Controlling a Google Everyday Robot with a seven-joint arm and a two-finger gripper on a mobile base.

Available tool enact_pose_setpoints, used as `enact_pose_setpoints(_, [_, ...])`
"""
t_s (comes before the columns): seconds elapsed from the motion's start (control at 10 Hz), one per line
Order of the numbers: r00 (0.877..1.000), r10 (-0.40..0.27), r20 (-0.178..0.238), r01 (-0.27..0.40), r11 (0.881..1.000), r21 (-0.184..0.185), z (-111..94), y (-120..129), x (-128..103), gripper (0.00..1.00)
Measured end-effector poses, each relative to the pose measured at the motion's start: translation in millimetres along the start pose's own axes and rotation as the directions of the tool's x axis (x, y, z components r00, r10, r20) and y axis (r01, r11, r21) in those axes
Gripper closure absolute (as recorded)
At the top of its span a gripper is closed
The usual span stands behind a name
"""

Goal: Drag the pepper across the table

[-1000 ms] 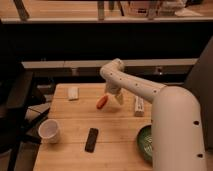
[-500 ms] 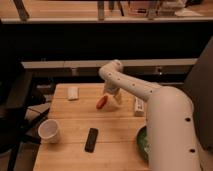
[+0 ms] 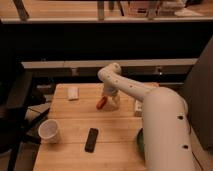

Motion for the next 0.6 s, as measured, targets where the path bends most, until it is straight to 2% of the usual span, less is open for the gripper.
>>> enact_pose_setpoints(0.3, [1.0,-0.013,0.011,0.013,1.0,-0.005,-0.4,-3.0,-3.3,0.21])
enact_pose_setpoints(0.5, [1.0,-0.012,0.017,0.012,1.0,-0.006,2.9,-1.3,-2.0,0.32])
enact_pose_setpoints(0.6, [1.0,-0.012,0.018,0.012,1.0,-0.009,3.2,-0.5,-0.6,0.32])
